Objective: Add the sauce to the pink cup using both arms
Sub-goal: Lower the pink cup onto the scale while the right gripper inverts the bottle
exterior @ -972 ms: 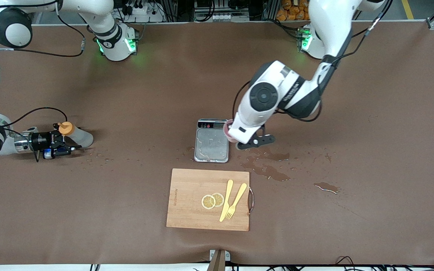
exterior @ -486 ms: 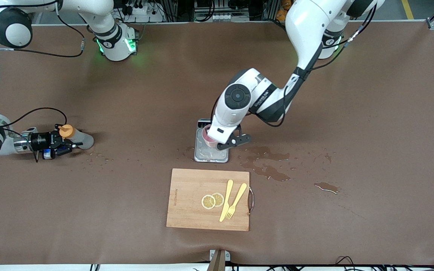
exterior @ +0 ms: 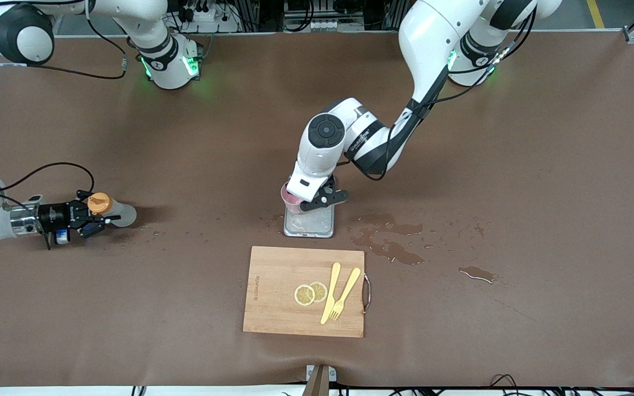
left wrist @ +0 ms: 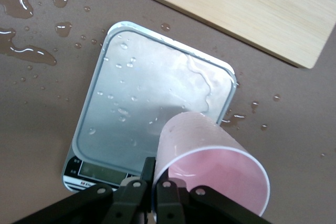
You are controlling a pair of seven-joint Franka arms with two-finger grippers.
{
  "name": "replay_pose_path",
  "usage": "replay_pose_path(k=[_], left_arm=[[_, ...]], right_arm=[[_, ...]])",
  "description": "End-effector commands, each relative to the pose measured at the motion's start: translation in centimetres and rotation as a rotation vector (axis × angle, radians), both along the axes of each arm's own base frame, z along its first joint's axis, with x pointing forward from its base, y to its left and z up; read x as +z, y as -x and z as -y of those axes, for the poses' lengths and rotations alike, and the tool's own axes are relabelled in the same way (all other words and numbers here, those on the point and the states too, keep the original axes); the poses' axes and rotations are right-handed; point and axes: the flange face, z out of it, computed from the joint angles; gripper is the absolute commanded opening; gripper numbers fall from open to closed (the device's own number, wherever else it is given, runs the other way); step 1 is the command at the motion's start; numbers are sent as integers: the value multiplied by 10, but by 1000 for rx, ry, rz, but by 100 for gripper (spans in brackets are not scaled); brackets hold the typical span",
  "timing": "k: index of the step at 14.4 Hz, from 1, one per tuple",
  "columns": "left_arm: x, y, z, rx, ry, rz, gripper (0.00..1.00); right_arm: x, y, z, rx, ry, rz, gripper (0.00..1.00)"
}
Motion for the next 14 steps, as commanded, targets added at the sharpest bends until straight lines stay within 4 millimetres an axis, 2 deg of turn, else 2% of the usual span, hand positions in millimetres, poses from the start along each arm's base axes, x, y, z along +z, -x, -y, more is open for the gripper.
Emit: replay_pose_path(k=[1, 3, 4, 5, 9, 13, 14], left_arm=[[-2, -13, -3, 20, -11, 42, 0], [-2, -15, -5, 24, -11, 41, 0], [-1, -16, -6, 35, -6, 37, 36], [0, -19, -8, 25, -11, 47, 99], [29, -27, -16, 34, 5, 74, 100], [88, -46, -47, 53, -5, 87, 100], [102, -47, -56, 27, -22, 80, 100]], right_arm=[[26, -11, 3, -27, 26, -27, 39], [45, -21, -10, -11, 56, -31, 39], [53, -25, -18, 2, 70, -23, 39], [62, -29, -27, 19, 90, -17, 39], [79, -43, -45, 30, 146, -36, 39], [103, -58, -69, 41, 214, -67, 39], [115, -62, -78, 45, 241, -69, 39]])
